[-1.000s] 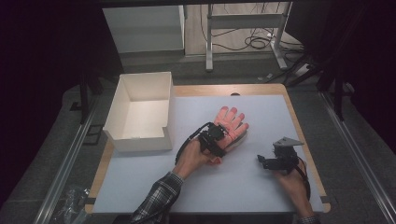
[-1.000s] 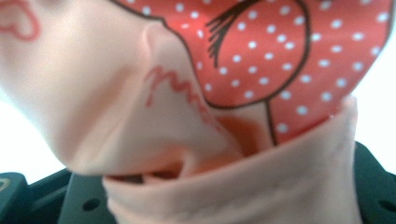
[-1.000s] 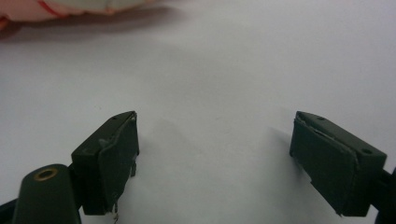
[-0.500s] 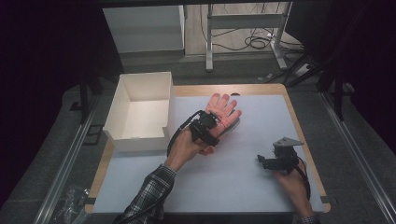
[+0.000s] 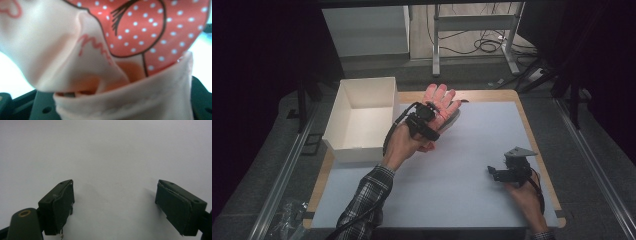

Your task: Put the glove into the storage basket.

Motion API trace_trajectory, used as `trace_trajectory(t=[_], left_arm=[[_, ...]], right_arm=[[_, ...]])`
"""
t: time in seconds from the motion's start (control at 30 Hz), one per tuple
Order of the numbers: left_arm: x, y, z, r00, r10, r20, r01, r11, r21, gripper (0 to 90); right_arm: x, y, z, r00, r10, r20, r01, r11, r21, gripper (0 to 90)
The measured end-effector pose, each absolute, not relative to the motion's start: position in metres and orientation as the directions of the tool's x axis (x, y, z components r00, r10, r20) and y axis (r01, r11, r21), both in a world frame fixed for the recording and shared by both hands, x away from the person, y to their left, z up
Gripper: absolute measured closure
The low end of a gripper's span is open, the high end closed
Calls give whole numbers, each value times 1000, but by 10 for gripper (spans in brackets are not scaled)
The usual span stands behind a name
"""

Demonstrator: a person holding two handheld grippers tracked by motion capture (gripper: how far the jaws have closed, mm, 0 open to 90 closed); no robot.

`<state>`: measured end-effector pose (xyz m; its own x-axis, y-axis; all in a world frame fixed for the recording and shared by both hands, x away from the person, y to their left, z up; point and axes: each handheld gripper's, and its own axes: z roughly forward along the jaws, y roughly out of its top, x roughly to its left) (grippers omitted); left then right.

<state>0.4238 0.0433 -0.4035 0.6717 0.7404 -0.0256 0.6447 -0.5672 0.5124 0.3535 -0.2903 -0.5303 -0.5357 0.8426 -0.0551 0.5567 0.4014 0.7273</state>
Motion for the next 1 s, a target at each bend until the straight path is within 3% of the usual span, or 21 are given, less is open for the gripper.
trace_trajectory(t=[0.7,1.0], left_arm=[[445,95,-355,544,838,27,714,-480,510,386],[448,144,-348,423,906,28,765,-373,525,384]], right_arm=[[354,-290,-530,-537,842,-57,555,403,728,157],[354,-290,-530,-536,843,-57,555,402,728,157]])
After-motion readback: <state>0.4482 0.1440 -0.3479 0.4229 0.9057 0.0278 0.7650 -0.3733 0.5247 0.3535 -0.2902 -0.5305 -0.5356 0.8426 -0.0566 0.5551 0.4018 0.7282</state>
